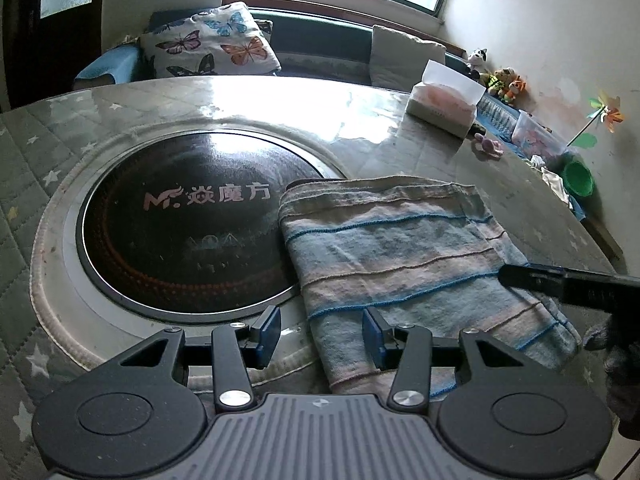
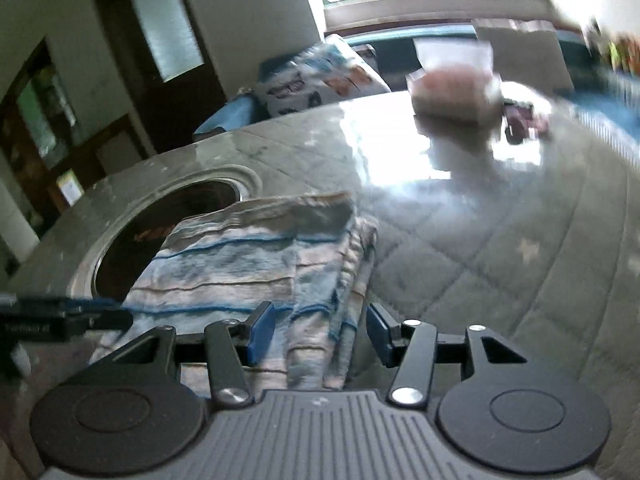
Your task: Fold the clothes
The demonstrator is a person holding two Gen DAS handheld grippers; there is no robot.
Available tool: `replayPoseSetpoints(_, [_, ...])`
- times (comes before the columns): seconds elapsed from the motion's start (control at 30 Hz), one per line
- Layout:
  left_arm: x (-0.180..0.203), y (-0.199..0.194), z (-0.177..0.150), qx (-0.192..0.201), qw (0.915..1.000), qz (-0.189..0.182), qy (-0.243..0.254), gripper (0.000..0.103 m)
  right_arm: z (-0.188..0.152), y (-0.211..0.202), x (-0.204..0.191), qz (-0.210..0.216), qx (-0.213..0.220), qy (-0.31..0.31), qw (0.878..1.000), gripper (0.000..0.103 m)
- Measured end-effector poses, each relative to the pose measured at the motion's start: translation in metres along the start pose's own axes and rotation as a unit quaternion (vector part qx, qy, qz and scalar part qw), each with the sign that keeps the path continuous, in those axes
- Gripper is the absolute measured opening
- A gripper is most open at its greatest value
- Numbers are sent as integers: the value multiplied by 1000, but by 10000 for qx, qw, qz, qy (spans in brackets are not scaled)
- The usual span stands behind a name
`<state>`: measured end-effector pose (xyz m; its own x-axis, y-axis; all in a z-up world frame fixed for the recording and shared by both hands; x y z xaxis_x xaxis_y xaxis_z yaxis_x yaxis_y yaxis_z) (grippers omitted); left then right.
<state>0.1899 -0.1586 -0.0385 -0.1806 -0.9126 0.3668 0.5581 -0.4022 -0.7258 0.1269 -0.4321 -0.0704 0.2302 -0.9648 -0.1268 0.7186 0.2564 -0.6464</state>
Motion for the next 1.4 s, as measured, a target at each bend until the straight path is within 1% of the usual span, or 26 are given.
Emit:
replayPoseSetpoints(0.13, [0, 2, 0, -23, 10000, -13, -46, 47, 1, 3, 1, -3, 12, 77, 10000, 51])
replayPoseSetpoints(0.17, [0, 2, 0, -19, 10000, -15, -53, 46, 2, 2, 1, -13, 8, 51, 10000, 48])
replayPoseSetpoints(0.2, [0, 2, -1, -21, 10000, -22, -57, 45, 2, 3, 1, -1, 0, 36, 10000, 41])
replayPoseSetpoints(0.23, [0, 3, -1, -31, 10000, -25, -65, 44, 3, 4, 1, 31, -2, 53, 10000, 39])
replayPoseSetpoints(0.3, [1, 4, -2, -35, 10000, -36, -68, 42, 3, 8, -1, 64, -9, 105, 9999, 29])
replayPoseSetpoints(0.37, [2, 4, -2, -41, 9999, -62, -73, 36, 3, 8, -2, 127, -13, 146, 9998, 23])
replayPoseSetpoints(0.43, [3, 4, -3, -52, 9999, -112, -74, 30, 2, 7, -2, 130, 6, 164, 9998, 20])
replayPoseSetpoints(0.5, [5, 4, -3, -39, 9999, -119, -46, 28, 2, 4, -2, 139, 27, 187, 9997, 17])
replayPoseSetpoints(0.57, [5, 4, -3, -36, 9999, -135, -37, 22, 0, 0, -3, 152, 31, 188, 9997, 16])
replayPoseSetpoints(0.63, [5, 3, -3, -59, 9998, -179, -33, 20, -2, -4, -4, 163, 26, 184, 9997, 15])
replayPoseSetpoints(0.77, [6, -1, -8, -155, 9995, -291, -17, 20, -12, -16, -4, 188, 24, 271, 9995, 15])
replayPoseSetpoints(0.9, [11, -5, -16, -260, 9988, -426, 9, 20, -24, -31, -2, 206, 2, 370, 9991, 15])
replayPoseSetpoints(0.97, [12, -5, -18, -265, 9988, -418, 17, 22, -27, -35, 0, 214, 0, 426, 9989, 15])
replayPoseSetpoints(1.03, [13, -4, -17, -260, 9988, -407, 9, 24, -28, -37, 2, 186, 9, 430, 9989, 18])
replayPoseSetpoints(1.1, [14, -2, -16, -267, 9988, -404, -9, 27, -27, -35, 2, 121, 7, 391, 9992, 26])
replayPoseSetpoints(1.17, [15, -2, -17, -273, 9988, -416, 15, 30, -26, -34, 2, 122, 15, 386, 9992, 26])
replayPoseSetpoints(1.33, [16, -1, -17, -260, 9988, -411, 32, 29, -26, -31, 0, 141, 49, 402, 9991, 27])
replayPoseSetpoints(1.4, [16, -2, -19, -258, 9988, -408, 34, 28, -27, -30, 0, 155, 55, 401, 9991, 23])
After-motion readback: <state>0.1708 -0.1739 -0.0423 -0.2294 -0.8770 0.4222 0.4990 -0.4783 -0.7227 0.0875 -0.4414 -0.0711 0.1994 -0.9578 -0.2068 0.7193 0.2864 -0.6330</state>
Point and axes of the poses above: each gripper's, at about its wrist camera, not at the fingertips, and y roughly the way its jaws point, x to its right, z to its top, the point moved 6 cm from there along y, roughly the way its jaws point, and after that the axes turned 15 degrees about -y, right-handed, at the moved point
